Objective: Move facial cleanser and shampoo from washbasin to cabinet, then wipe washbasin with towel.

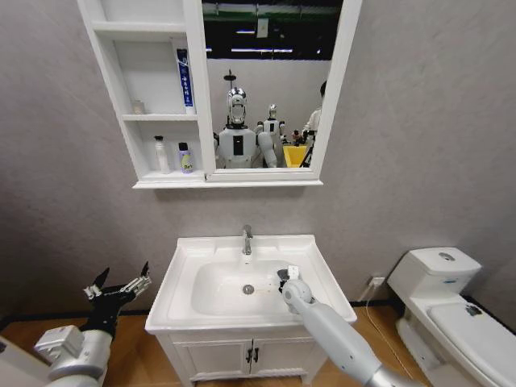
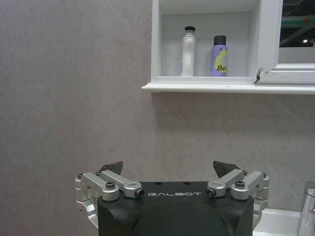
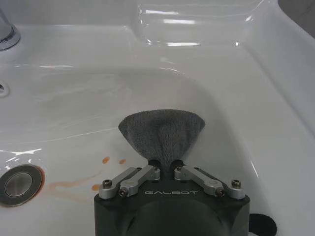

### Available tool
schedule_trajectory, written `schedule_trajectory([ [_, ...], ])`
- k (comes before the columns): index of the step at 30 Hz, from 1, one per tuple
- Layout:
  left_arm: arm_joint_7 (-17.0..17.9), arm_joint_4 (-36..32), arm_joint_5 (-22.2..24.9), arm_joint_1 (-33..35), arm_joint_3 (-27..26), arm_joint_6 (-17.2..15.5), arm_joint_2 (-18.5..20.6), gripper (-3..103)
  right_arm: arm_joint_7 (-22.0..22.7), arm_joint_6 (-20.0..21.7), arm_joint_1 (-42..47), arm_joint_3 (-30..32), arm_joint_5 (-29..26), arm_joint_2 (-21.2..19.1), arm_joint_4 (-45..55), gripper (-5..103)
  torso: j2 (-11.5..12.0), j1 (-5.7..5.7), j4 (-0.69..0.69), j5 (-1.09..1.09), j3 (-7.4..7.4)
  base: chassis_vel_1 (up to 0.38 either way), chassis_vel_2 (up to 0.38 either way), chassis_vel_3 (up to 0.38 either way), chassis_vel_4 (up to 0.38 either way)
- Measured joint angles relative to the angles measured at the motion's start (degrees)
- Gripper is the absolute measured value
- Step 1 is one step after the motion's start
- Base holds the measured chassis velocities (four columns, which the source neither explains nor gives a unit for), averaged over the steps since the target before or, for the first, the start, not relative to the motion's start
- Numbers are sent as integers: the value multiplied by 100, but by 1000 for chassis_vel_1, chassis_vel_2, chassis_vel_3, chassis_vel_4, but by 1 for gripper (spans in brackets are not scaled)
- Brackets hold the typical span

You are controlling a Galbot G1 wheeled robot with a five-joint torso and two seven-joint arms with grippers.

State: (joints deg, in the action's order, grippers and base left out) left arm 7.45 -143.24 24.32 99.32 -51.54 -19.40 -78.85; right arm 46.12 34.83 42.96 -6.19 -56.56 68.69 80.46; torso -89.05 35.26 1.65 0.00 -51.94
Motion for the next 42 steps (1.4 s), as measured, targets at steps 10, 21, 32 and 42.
schedule_trajectory([
  [10,0,0,0,0,0,0,0,100,-396,-61,-74,9,123,158,-287,7,0,0,0,0,0,0,0,0,0],
  [21,0,0,0,0,0,0,0,100,-733,-164,-233,-63,361,386,-772,7,0,0,0,0,0,0,0,0,0],
  [32,0,0,0,0,0,0,0,100,-1077,-252,-321,-146,479,535,-1055,7,0,0,0,0,0,0,0,0,0],
  [42,0,0,0,0,0,0,0,100,-1322,-320,-364,-218,735,822,-1368,7,0,0,0,-1,0,0,0,0,0],
])
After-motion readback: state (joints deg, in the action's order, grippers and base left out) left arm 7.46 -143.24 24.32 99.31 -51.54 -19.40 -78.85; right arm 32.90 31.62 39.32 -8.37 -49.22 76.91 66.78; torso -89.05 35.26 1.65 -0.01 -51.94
